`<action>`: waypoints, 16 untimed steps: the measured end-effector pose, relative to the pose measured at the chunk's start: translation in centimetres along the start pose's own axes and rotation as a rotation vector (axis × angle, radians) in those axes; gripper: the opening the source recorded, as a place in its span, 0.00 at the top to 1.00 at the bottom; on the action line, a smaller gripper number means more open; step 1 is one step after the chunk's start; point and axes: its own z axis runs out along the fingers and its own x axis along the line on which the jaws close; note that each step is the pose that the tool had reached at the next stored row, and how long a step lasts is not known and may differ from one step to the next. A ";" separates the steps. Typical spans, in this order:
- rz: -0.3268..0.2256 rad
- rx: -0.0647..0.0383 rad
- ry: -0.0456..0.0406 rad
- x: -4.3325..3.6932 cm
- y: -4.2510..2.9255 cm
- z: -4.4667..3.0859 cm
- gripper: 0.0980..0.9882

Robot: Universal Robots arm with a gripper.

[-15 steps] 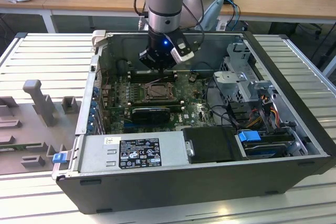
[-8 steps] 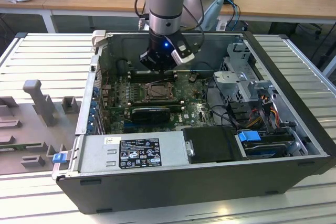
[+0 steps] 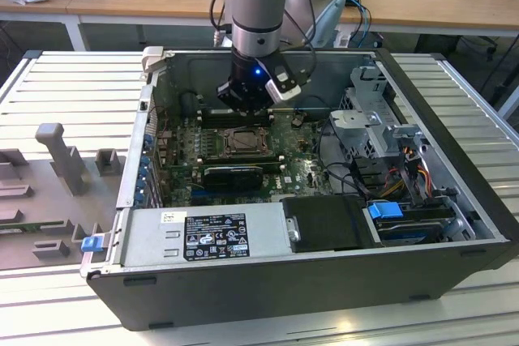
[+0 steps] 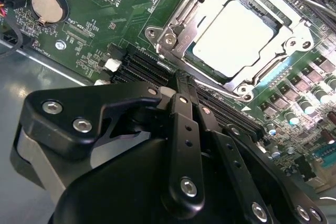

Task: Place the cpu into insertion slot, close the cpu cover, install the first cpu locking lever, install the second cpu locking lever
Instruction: 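Install the first cpu locking lever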

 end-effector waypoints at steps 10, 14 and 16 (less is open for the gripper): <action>0.003 0.003 -0.0001 -0.03 -0.04 0.39 0.99; 0.005 0.008 0.0003 -0.03 -0.05 0.47 0.99; 0.007 0.009 0.0001 -0.03 -0.07 0.50 0.99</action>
